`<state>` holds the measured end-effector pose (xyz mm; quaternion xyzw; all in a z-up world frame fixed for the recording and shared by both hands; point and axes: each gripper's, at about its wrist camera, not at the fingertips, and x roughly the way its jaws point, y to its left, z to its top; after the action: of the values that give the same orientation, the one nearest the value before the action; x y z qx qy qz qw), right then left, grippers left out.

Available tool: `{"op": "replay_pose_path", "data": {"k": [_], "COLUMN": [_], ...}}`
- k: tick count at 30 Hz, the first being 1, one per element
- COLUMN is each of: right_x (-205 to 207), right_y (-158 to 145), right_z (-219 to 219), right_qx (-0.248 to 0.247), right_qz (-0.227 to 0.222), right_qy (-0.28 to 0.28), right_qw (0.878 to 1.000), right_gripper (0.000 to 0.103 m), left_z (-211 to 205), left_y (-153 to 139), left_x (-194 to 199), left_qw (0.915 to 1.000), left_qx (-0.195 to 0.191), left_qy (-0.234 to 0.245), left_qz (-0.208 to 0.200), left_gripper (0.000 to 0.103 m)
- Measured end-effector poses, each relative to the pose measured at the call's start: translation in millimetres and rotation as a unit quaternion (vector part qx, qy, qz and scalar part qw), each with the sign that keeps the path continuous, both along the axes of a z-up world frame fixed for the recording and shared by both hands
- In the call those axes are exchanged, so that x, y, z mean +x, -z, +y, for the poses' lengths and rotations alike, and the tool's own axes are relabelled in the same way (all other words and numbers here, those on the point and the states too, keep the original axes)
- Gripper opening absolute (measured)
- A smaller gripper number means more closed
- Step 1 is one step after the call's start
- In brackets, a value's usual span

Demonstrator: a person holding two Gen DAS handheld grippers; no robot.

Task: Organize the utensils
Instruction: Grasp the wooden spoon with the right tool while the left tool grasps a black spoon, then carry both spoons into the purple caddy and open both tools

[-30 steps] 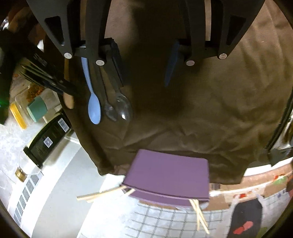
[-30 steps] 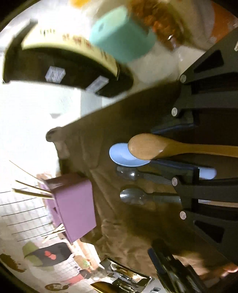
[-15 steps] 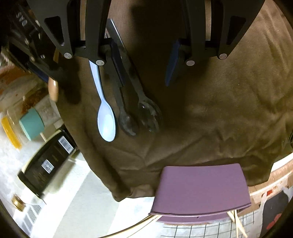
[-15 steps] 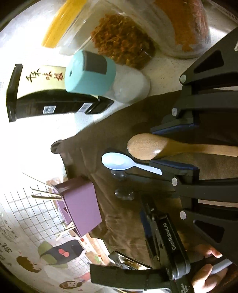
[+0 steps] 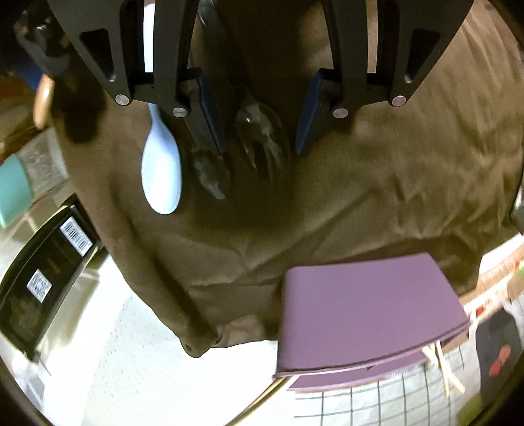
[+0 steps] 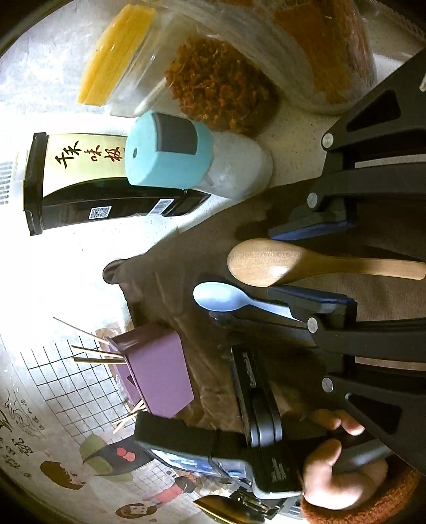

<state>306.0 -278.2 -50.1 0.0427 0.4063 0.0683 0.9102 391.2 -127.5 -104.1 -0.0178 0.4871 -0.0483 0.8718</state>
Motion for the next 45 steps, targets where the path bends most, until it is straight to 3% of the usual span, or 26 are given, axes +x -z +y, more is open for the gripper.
{"op": "replay_pose_path", "data": {"k": [5, 11, 18, 21, 28, 33, 37, 42, 45], "right_x": [2, 9, 17, 20, 24, 28, 42, 79, 111], "right_y": [0, -1, -5, -8, -21, -61, -119, -211, -230], "right_z": [-1, 7, 22, 30, 55, 81, 103, 128, 143], "right_qx": [-0.002, -0.005, 0.002, 0.005, -0.014, -0.022, -0.014, 0.032, 0.037], "right_qz": [0.001, 0.001, 0.001, 0.001, -0.015, -0.065, -0.122, -0.214, -0.242], "right_qy": [0.000, -0.008, -0.034, -0.047, -0.074, -0.099, -0.123, -0.110, -0.077], "right_qw": [1.000, 1.000, 0.999, 0.999, 0.997, 0.993, 0.985, 0.970, 0.967], "right_gripper": [0.026, 0.026, 0.026, 0.026, 0.025, 0.025, 0.025, 0.025, 0.025], "left_z": [0, 11, 44, 62, 103, 134, 160, 183, 192], "left_y": [2, -6, -35, -51, -87, -122, -187, -258, -264], "left_x": [2, -9, -41, -58, -72, -64, -43, -10, 23], "left_qw": [0.9998, 0.9995, 0.9931, 0.9896, 0.9853, 0.9792, 0.9630, 0.9218, 0.9154], "left_qx": [0.016, 0.003, -0.083, -0.100, -0.110, -0.116, -0.111, -0.060, -0.040], "left_qy": [0.012, 0.026, 0.069, 0.075, 0.046, 0.025, 0.016, -0.008, -0.028], "left_qz": [-0.011, -0.016, -0.046, -0.071, -0.122, -0.165, -0.245, -0.383, -0.400], "left_gripper": [0.037, 0.036, 0.036, 0.036, 0.036, 0.036, 0.036, 0.036, 0.036]}}
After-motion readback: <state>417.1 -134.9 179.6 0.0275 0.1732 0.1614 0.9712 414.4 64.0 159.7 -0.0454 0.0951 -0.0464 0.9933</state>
